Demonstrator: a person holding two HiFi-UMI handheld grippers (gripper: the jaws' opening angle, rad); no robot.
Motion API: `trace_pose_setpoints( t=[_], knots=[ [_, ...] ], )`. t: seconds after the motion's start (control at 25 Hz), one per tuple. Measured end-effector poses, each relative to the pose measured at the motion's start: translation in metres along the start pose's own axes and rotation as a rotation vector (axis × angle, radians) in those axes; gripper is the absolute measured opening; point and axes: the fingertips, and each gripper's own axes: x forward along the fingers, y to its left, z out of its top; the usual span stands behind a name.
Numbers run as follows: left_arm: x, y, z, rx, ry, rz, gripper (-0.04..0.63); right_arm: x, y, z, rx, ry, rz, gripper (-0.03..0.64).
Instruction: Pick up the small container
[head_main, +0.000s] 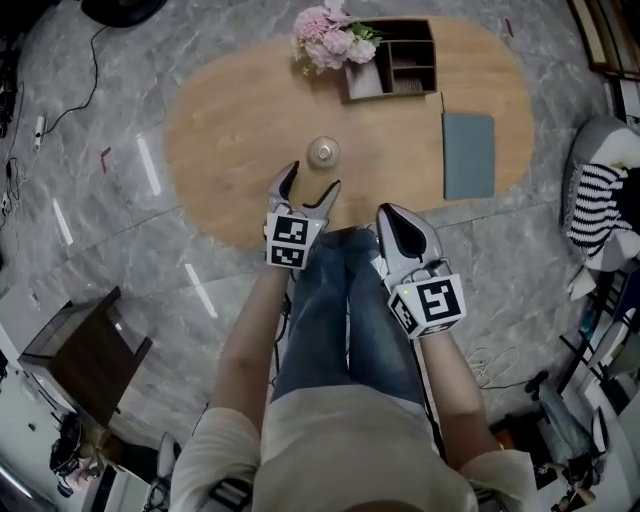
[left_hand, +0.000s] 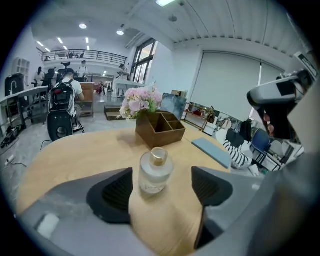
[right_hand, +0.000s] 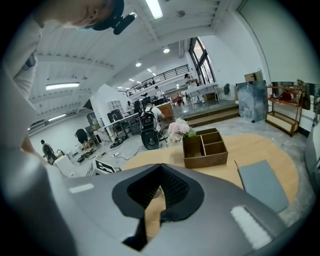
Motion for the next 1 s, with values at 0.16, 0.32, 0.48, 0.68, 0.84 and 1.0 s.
trace_pose_setpoints(
  t=[0.16,0.32,0.48,0.68,0.84,1.0],
  knots=[
    [0.027,0.008,-0.01,0.039,0.007,0.006,0.388,0.01,-0.008,-0.019,0.038,0.011,-0.004,0.002],
    [0.05,0.012,-0.013,0.088,0.002,0.011,0.413,0.017,-0.016,-0.034,0.067,0.022,-0.014,0.002],
    [0.065,0.018,-0.011,0.112,-0.022,0.037,0.416,0.024,-0.023,-0.045,0.1,0.024,-0.026,0.002],
    [0.078,0.021,-0.014,0.139,-0.031,0.074,0.416,0.029,-0.029,-0.055,0.139,0.024,-0.044,0.002],
    [0.087,0.023,-0.013,0.145,-0.038,0.068,0.414,0.035,-0.031,-0.062,0.156,0.03,-0.048,0.002],
    [0.095,0.023,-0.016,0.177,-0.013,0.069,0.414,0.037,-0.031,-0.064,0.183,0.03,-0.055,0.002]
  ],
)
